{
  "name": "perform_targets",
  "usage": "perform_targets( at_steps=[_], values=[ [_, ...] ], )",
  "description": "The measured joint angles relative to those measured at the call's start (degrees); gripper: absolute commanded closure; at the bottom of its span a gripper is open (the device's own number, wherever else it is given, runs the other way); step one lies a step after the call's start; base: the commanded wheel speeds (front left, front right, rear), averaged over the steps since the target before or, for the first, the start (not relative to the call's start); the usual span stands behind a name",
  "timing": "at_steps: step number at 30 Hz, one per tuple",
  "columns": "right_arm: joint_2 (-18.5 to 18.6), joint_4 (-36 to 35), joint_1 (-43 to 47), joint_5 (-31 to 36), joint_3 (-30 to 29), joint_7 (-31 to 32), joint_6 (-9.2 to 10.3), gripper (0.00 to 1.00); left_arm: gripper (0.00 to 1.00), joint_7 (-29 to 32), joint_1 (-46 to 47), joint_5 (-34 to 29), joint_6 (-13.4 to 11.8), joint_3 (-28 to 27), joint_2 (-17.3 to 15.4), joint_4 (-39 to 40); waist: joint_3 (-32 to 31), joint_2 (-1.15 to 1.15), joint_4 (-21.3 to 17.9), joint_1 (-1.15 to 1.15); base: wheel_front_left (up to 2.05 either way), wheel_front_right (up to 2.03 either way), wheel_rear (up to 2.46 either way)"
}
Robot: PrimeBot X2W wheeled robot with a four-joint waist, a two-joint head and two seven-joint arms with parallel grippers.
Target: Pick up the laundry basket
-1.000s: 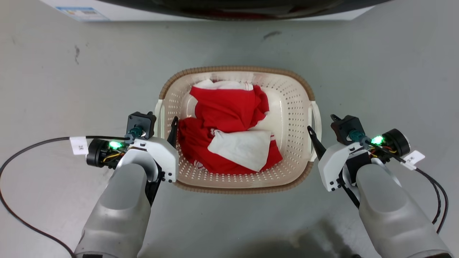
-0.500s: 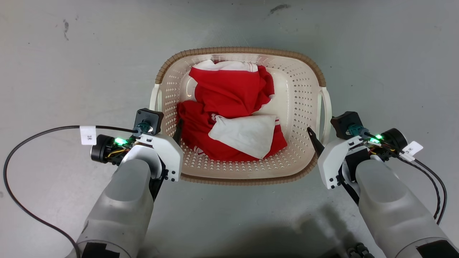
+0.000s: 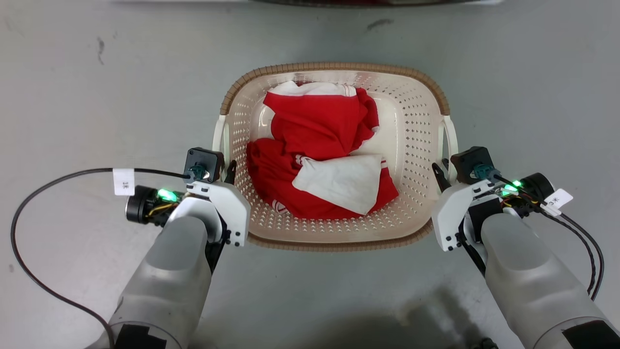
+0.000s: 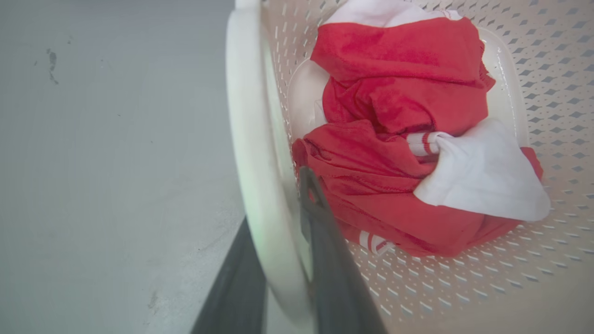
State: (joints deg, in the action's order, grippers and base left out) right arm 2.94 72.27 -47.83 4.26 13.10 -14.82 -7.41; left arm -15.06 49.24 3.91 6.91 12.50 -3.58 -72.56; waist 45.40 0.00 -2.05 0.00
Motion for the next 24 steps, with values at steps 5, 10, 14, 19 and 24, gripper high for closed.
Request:
perform_targets(
  at_steps=[5, 10, 14, 19, 24],
  values=[
    [0.04, 0.31, 1.22, -1.45, 1.62, 0.45, -0.01, 1.0, 1.0, 0.0, -1.65, 1.04, 0.14, 0.81, 0.2, -0.46, -3.2, 0.0, 0.25, 0.0, 0.0, 0.0, 0.0],
    [0.04, 0.58, 2.92, -2.82, 3.26, 1.32, -0.01, 1.0, 1.0, 1.53, -3.5, 2.82, 0.16, 1.77, 0.35, -0.92, -7.4, 0.0, 0.61, -0.01, 0.0, 0.0, 0.0],
    [0.04, 0.8, 5.06, -4.71, 5.17, 2.27, -0.01, 1.0, 1.0, 2.85, -5.77, 4.5, 0.19, 2.98, 0.43, -1.08, -11.28, 0.0, 0.87, -0.01, 0.0, 0.0, 0.0],
    [0.1, 0.82, 7.37, -7.47, 8.31, 3.34, 0.0, 1.0, 1.0, 4.63, -8.7, 8.12, 0.18, 5.92, 0.37, -1.2, -16.49, 0.0, 1.15, -0.01, 0.0, 0.0, 0.0],
    [0.25, 0.58, 10.03, -10.96, 11.44, 4.87, 0.01, 1.0, 1.0, 6.44, -11.48, 11.5, 0.16, 9.03, 0.29, -1.22, -21.7, 0.0, 1.39, -0.01, 0.0, 0.0, 0.0]
  ],
)
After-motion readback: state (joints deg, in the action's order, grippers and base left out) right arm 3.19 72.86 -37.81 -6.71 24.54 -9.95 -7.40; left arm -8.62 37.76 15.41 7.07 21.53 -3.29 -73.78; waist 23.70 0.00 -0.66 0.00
